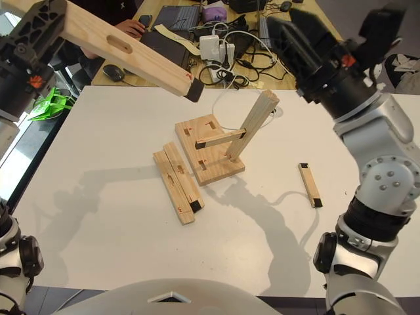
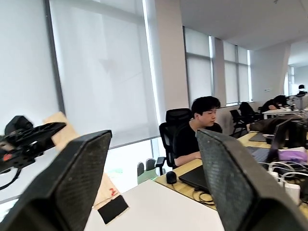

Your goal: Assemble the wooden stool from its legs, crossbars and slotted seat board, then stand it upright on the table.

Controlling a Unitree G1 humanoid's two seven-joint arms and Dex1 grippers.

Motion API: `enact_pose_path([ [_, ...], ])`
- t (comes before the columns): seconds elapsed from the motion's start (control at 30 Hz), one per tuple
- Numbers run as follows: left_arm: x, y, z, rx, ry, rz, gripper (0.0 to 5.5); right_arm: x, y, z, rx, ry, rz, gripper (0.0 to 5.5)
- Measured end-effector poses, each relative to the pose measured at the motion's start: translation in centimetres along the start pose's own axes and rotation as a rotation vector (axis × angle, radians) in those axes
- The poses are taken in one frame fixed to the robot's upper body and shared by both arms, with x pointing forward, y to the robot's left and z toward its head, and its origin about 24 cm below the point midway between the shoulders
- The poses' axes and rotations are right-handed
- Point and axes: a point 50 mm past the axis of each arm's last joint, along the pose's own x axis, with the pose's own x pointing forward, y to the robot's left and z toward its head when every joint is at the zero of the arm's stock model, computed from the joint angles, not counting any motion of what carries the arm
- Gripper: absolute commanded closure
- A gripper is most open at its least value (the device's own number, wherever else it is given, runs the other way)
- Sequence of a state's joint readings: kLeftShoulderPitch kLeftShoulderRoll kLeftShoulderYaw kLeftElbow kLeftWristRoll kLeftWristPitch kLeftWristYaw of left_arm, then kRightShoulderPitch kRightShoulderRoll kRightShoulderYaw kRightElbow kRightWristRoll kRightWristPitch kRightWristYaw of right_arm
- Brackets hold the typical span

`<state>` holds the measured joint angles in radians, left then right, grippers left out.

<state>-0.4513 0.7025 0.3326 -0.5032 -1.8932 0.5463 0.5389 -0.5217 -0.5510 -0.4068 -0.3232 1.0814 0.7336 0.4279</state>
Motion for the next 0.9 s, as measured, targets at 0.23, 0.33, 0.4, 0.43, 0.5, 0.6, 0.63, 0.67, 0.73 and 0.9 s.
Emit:
enact_pose_path([
  [0.23,-1.7,4.7,-0.5,0.16,-0.005,0.362,4.48,-5.1,-9.4,-1.4,-0.387,0.368,-0.597,2.27],
  [0.33,-2.3,4.9,-2.1,0.243,0.048,0.412,4.48,-7.7,-9.1,-7.0,-0.342,0.699,-0.571,2.27],
  [0.4,-2.3,4.5,-3.0,0.255,0.069,0.404,4.48,-8.0,-7.3,-9.4,-0.298,0.798,-0.486,2.27],
  [0.43,-2.3,4.3,-3.6,0.247,0.083,0.395,4.48,-8.0,-6.0,-10.9,-0.25,0.832,-0.439,2.27],
  [0.5,-2.2,4.1,-4.3,0.233,0.102,0.392,4.48,-8.0,-4.3,-12.6,-0.192,0.867,-0.389,2.27],
  [0.6,-1.8,3.9,-5.2,0.21,0.129,0.387,4.48,-7.7,-2.0,-15.0,-0.113,0.907,-0.352,2.27],
  [0.63,-1.7,3.7,-5.3,0.204,0.129,0.378,4.48,-7.5,-1.3,-15.9,-0.082,0.913,-0.34,2.27],
  [0.67,-1.6,3.6,-5.3,0.203,0.13,0.373,4.48,-7.3,-0.9,-16.3,-0.069,0.909,-0.336,2.27],
  [0.73,-1.4,3.5,-5.4,0.203,0.136,0.369,4.48,-6.6,0.0,-17.3,-0.037,0.886,-0.329,2.27],
  [0.9,-1.2,3.3,-5.5,0.203,0.139,0.36,4.48,-5.3,1.6,-18.3,0.017,0.836,-0.288,2.27],
])
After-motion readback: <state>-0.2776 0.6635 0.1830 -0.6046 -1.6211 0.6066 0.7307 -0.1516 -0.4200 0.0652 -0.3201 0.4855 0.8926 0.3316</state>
